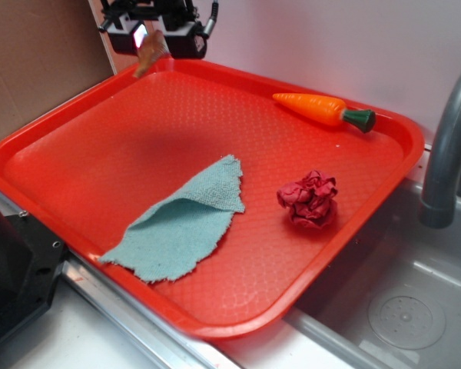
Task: Grab the shell.
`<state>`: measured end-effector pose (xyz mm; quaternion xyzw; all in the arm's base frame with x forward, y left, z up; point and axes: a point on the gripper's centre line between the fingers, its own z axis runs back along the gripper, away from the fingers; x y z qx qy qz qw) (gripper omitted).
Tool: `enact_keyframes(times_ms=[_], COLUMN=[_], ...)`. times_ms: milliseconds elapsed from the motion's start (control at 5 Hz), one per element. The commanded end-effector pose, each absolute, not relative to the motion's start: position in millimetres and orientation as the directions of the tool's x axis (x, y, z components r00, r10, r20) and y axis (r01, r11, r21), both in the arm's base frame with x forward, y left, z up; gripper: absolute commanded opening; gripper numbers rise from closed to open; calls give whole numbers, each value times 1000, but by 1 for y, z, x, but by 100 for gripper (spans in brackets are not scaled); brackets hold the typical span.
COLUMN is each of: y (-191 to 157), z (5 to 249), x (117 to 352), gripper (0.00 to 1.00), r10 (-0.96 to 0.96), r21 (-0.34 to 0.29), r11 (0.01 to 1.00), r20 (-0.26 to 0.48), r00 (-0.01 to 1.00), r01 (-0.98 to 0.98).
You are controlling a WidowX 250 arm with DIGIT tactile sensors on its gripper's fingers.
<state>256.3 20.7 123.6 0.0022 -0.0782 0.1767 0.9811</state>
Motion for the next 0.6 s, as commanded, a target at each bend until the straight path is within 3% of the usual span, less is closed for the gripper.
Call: enact_keyframes(times_ms=[0,200,400], y=[-9,-18,-21], z=[175,183,189], x=[215,202,205], gripper=[0,0,0], r10=[99,90,99], r21=[-58,-51,-72], r11=[994,995,993], r20=[143,170,136], r00=[985,981,986], r01=[-91,-83,-89])
